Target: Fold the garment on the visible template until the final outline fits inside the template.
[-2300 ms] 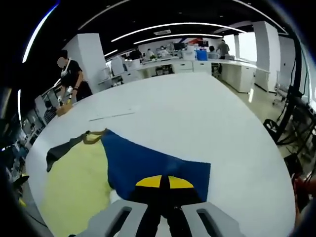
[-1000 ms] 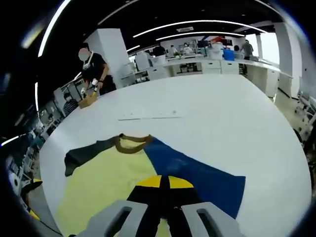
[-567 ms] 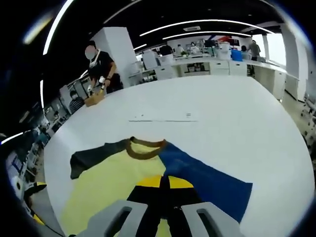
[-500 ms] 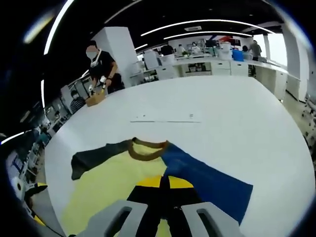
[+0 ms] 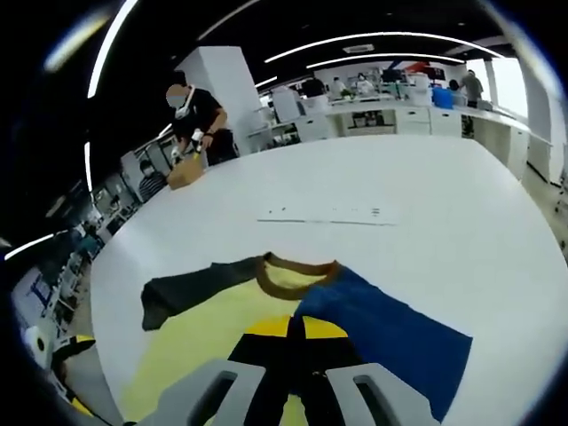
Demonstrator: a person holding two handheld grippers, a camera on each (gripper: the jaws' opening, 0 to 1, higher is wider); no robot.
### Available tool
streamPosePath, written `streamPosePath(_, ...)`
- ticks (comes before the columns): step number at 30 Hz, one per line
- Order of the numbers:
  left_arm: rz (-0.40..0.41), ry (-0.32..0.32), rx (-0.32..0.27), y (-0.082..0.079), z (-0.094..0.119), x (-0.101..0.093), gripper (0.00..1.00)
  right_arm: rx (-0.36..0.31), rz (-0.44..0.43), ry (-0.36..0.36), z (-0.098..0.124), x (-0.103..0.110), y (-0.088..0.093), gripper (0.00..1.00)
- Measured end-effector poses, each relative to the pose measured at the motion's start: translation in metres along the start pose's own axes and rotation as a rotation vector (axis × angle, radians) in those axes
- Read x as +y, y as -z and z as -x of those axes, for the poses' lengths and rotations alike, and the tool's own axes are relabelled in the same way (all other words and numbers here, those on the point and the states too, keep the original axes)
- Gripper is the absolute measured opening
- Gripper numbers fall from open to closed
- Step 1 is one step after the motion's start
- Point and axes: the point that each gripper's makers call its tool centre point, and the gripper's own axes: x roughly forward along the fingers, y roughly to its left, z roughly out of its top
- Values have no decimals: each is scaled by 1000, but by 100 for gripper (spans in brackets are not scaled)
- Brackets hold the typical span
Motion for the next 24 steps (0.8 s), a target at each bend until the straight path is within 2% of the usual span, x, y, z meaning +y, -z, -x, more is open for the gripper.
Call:
streamPosePath(19,1,12,12,3,-4,-1,99,31,29,-55,-19,37,-2,0)
streamPosePath(24,6,11,15,6,-4,0,99,24,42,-77,-24,49,-9,0)
